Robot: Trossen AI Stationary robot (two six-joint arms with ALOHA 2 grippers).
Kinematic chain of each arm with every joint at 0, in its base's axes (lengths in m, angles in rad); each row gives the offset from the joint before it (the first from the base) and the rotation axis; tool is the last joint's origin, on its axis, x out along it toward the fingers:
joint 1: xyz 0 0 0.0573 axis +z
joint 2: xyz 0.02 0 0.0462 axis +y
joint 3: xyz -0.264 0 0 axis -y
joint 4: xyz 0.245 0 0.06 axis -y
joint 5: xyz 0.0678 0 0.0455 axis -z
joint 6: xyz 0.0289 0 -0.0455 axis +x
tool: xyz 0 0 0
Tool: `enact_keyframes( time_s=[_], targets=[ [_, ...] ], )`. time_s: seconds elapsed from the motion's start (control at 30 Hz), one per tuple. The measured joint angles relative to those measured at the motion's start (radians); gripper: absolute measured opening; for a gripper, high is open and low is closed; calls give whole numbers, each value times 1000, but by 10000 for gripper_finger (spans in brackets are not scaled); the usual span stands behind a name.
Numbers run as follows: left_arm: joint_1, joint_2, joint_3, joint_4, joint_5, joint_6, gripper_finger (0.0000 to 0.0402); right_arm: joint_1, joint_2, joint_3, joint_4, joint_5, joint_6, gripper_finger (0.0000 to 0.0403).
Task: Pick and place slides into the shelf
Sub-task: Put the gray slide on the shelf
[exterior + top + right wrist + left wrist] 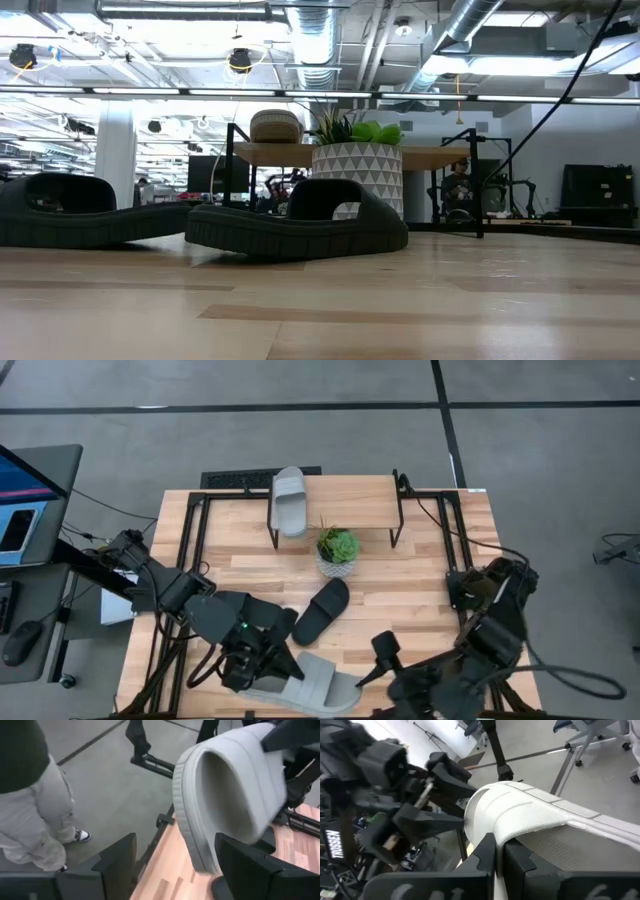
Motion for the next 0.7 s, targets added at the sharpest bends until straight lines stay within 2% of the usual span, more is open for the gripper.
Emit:
enact_keyframes(
  time_s=[0.07,0.17,0.27,0.4,0.47,0.57,0.7],
  targets=[
    [1,0,0,0,-8,-5,0,4,-18,0,-16,7,18,260],
    [8,0,0,-10,-49,-23,0,26,-53,0,-90,116,87,260],
    [16,-1,0,-9,-182,-65,0,51,-91,1,-233,288,229,260],
    [34,-1,0,12,-387,-119,0,74,-120,1,-477,454,543,260],
    [48,-2,0,31,-471,-136,0,78,-131,-5,-507,480,676,260],
    [80,-2,0,49,-560,-164,0,86,-152,-31,-468,484,652,260],
    [128,-2,0,42,-678,-200,0,73,-151,-59,-500,484,712,260]
  ],
)
